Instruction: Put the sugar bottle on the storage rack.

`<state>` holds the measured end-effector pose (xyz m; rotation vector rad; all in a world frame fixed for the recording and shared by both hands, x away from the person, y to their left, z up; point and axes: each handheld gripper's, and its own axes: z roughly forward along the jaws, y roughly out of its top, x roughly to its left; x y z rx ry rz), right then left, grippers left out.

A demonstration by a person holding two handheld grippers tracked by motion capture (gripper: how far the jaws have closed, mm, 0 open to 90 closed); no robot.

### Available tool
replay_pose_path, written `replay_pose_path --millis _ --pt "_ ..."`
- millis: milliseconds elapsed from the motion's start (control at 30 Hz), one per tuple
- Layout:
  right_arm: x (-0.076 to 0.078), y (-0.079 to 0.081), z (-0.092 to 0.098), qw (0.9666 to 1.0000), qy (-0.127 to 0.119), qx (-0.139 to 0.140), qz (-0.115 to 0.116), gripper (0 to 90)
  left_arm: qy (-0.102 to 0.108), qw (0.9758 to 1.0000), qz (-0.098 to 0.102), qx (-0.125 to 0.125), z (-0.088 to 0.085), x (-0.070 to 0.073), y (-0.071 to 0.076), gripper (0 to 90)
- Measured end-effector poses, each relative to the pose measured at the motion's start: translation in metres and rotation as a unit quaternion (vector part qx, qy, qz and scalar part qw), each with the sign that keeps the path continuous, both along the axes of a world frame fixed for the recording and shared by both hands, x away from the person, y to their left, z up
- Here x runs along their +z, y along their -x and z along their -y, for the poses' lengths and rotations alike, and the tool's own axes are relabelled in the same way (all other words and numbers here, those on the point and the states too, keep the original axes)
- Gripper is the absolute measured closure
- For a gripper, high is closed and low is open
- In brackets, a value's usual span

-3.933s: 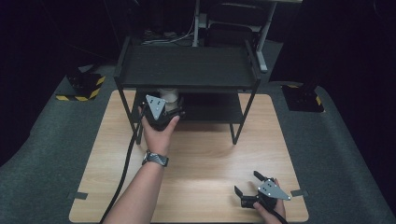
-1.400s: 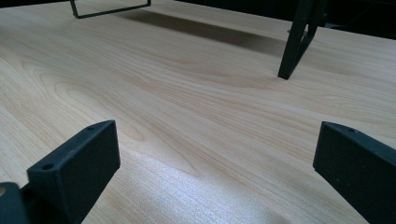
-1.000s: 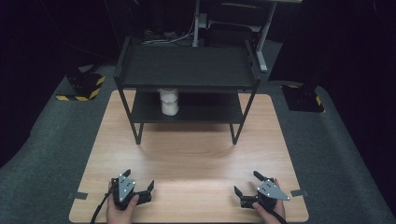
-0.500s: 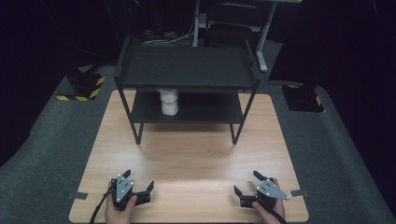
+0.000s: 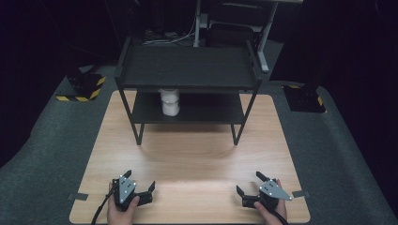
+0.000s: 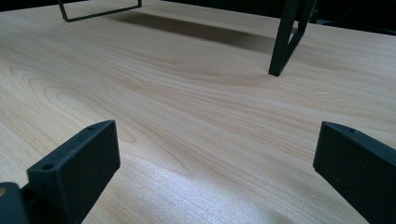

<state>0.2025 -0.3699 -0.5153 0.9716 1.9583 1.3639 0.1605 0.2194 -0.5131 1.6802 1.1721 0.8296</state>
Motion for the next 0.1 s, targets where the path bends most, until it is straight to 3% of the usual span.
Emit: replay_pose_path --millis 100 --pt "-0.0006 0.0012 0.0006 1.0 0.003 0.004 0.004 0.2 -0.001 1.0 0.0 0.001 0.0005 0.0 0.0001 0.5"
